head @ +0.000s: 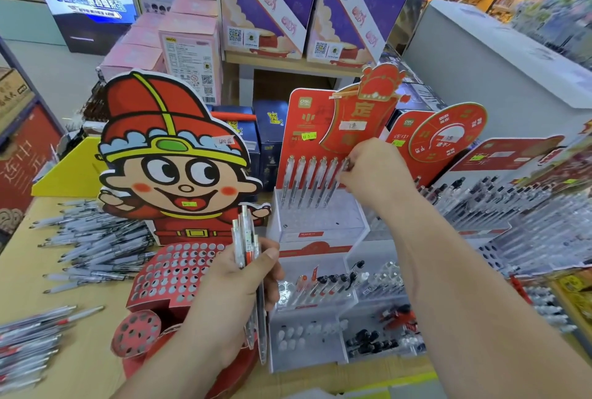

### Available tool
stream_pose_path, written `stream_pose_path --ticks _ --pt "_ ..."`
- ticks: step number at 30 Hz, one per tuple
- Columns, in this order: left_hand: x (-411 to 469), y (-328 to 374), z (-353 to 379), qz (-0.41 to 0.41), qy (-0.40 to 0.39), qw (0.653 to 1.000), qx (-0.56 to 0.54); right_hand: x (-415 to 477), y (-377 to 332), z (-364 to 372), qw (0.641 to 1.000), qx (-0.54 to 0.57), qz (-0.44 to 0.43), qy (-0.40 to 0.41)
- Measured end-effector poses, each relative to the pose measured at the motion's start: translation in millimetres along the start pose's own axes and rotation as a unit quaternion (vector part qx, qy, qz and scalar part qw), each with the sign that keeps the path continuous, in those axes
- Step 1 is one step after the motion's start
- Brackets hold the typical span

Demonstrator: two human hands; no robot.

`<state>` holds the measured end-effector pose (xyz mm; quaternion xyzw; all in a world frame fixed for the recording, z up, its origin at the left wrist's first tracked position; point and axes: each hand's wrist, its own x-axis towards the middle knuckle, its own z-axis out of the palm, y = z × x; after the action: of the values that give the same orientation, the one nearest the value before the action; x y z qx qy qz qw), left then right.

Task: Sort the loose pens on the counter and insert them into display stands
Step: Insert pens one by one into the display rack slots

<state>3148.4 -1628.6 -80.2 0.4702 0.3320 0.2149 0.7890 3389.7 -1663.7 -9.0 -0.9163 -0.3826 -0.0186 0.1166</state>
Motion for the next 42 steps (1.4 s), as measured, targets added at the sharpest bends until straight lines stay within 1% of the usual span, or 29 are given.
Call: stream_pose_path --ticks 2,4,6,7,8,10,11,12,13,16,19,22,25,29,32,34,37,39,40,42 --pt "-1.0 0.5 -0.7 -0.002 -0.009 1.000 0.004 -4.7 1.2 -1.5 1.000 -0.013 -0.009 0.001" --pt "-1.4 0.2 -2.5 -0.001 -0.017 1.000 0.009 -14.7 2.7 -7.5 0.999 -0.006 -0.020 0.030" --pt "-0.6 -1.4 -4.7 -0.004 -0.027 1.000 0.011 -34.4 -0.1 -18.5 0.995 0.060 -0.027 0.079" --pt "-0.4 -1.9 -5.8 -0.007 -0.037 0.999 0.011 -46.6 -4.3 -24.8 0.991 0.100 -0.033 0.086" --pt "-0.1 -2.7 -6.5 -0.012 -0.051 0.999 0.011 -59.8 -10.1 -29.8 0.987 0.141 -0.041 0.068" --pt "0.0 -4.2 -6.8 -0.022 -0.092 0.995 0.016 -83.2 -21.9 -27.9 0.973 0.224 -0.042 -0.046" --pt "-0.4 -4.7 -6.0 -0.024 -0.116 0.993 0.022 -92.2 -26.0 -21.7 0.958 0.264 -0.033 -0.107" --pt "-0.5 -5.1 -4.5 -0.022 -0.138 0.990 0.032 -99.0 -27.6 -12.9 0.942 0.299 -0.016 -0.149" --pt "-0.7 -5.4 -2.5 -0.018 -0.153 0.987 0.041 -104.0 -28.1 -4.4 0.929 0.326 -0.001 -0.172" --pt "-0.1 -6.2 2.2 -0.012 -0.155 0.986 0.063 -113.1 -26.4 9.9 0.902 0.384 0.018 -0.198" --pt "3.0 -5.6 3.4 -0.008 -0.157 0.984 0.086 -118.1 -24.2 12.0 0.877 0.431 0.011 -0.210" --pt "2.4 -2.3 5.0 -0.018 -0.179 0.979 0.099 -122.2 -20.5 14.8 0.860 0.462 0.014 -0.217" --pt "-1.0 2.2 10.2 -0.027 -0.196 0.975 0.099 -122.6 -14.0 15.1 0.847 0.484 0.037 -0.216" --pt "0.2 0.4 15.2 -0.047 -0.167 0.982 0.077 -115.3 2.3 7.9 0.831 0.520 0.079 -0.179" --pt "3.1 0.0 24.9 -0.027 -0.127 0.989 0.074 -109.5 12.5 1.9 0.817 0.548 0.081 -0.163" --pt "4.9 -1.0 33.4 -0.007 -0.102 0.990 0.094 -106.3 16.8 -0.3 0.811 0.560 0.080 -0.150" --pt "4.9 -1.3 46.8 0.009 -0.077 0.990 0.117 -99.5 23.3 -6.4 0.815 0.559 0.055 -0.145" --pt "3.4 0.7 55.8 0.005 -0.075 0.992 0.099 -91.8 30.1 -17.5 0.817 0.559 0.031 -0.137" --pt "2.8 1.2 60.0 0.001 -0.068 0.994 0.091 -86.1 35.0 -25.0 0.820 0.560 0.019 -0.120" --pt "2.7 -0.8 66.6 -0.016 -0.024 0.997 0.068 -71.6 47.1 -41.0 0.826 0.561 -0.005 -0.058"
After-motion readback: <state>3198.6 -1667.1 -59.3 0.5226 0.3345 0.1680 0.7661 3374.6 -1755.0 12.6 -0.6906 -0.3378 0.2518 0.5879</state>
